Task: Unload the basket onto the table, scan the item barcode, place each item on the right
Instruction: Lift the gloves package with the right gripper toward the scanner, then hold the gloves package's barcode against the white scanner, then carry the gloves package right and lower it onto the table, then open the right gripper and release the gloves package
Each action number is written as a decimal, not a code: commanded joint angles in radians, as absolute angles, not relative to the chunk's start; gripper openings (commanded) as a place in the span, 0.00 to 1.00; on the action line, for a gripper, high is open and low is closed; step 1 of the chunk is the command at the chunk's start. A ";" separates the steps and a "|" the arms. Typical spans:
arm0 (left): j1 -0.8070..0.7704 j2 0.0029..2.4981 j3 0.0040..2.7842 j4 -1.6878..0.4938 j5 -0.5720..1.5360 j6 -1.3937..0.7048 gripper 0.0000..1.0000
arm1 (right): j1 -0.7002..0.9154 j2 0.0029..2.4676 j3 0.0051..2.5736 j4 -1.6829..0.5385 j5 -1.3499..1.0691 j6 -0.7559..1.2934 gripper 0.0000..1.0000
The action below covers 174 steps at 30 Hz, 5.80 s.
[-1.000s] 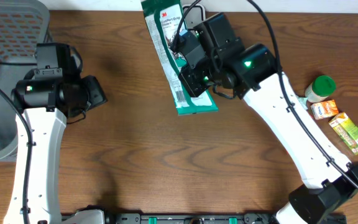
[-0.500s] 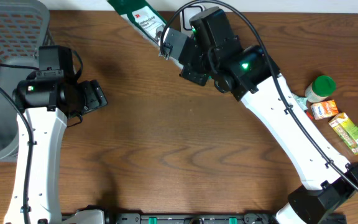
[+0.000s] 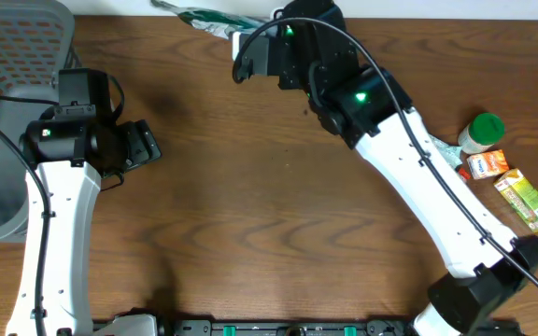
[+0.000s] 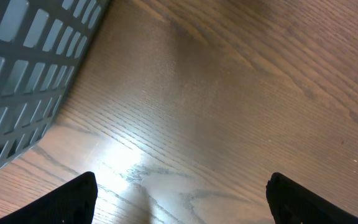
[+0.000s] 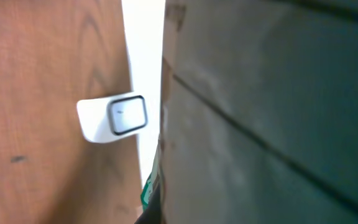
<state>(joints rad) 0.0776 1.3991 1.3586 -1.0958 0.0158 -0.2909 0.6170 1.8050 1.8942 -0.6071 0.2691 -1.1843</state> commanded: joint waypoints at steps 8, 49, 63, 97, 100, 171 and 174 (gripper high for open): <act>0.082 1.405 1.347 -1.098 -0.001 -0.285 0.88 | 0.636 2.086 1.908 -0.224 0.572 -1.491 0.01; 0.082 1.405 1.347 -1.098 -0.001 -0.285 0.88 | 0.544 2.454 1.908 0.342 0.497 -1.381 0.01; 0.082 1.405 1.347 -1.098 -0.001 -0.285 0.88 | 0.544 2.091 1.909 -0.149 0.373 -0.689 0.01; 0.082 1.405 1.347 -1.098 -0.001 -0.285 0.89 | 0.218 1.788 1.470 -1.142 -0.043 -0.035 0.01; 0.082 1.405 1.347 -1.098 -0.001 -0.285 0.88 | 0.190 1.788 1.414 -1.110 -0.031 0.008 0.01; 0.082 1.405 1.347 -1.098 -0.001 -0.285 0.88 | 0.008 1.706 1.346 -1.006 0.017 0.126 0.99; 0.082 1.405 1.347 -1.098 -0.001 -0.285 0.89 | 0.008 1.706 1.346 -1.006 0.017 0.126 0.99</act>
<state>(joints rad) 0.0776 1.3991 1.3502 -1.0958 0.0154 -0.2909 0.0032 1.7145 1.3334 -1.0054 0.0216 0.1081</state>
